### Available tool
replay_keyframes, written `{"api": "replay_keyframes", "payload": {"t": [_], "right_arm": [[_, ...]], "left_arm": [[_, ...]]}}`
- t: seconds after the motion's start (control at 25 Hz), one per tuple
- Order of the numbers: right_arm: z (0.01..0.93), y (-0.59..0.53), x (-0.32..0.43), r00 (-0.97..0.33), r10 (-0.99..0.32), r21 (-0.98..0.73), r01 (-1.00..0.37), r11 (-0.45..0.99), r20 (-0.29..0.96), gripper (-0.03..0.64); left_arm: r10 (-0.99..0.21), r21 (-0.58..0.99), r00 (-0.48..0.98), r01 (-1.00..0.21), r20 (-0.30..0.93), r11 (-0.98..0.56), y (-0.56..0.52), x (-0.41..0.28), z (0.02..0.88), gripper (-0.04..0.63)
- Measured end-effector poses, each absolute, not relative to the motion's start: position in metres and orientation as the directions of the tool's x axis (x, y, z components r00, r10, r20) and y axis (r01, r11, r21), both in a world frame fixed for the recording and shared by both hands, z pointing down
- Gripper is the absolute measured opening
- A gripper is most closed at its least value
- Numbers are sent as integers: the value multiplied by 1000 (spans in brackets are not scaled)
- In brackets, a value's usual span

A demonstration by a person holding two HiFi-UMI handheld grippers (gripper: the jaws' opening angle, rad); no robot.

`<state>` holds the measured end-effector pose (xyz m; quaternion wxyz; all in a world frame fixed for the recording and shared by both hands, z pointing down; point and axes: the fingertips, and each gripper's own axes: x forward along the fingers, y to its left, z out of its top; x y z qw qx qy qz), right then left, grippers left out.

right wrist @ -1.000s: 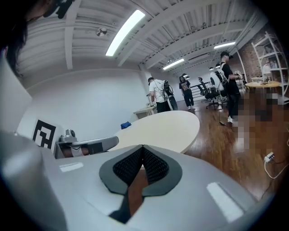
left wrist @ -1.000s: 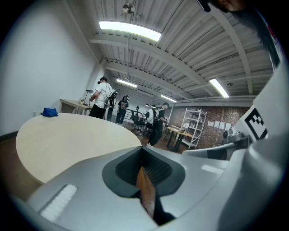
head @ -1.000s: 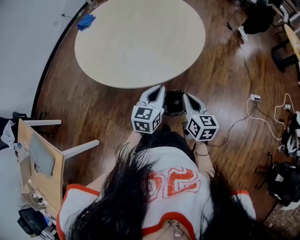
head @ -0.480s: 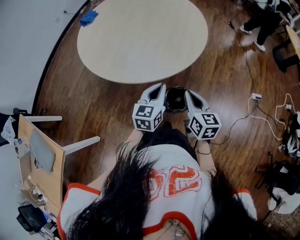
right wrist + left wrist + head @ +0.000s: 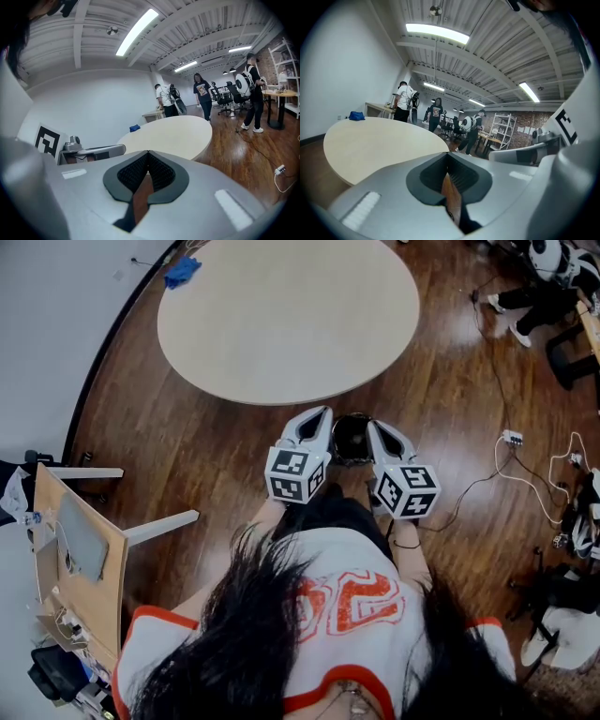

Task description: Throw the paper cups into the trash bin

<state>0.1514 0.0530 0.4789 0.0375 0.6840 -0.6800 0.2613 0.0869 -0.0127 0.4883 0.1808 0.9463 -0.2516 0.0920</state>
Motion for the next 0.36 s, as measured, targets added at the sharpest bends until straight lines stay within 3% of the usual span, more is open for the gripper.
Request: {"api": "replay_keyframes", "payload": {"t": [0.36], "right_arm": [[478,51,156,-51,-907,-288,-954,-79,418,0]], "left_arm": [[-435,295,862,-500,261,-814,-13,91,486,0]]}}
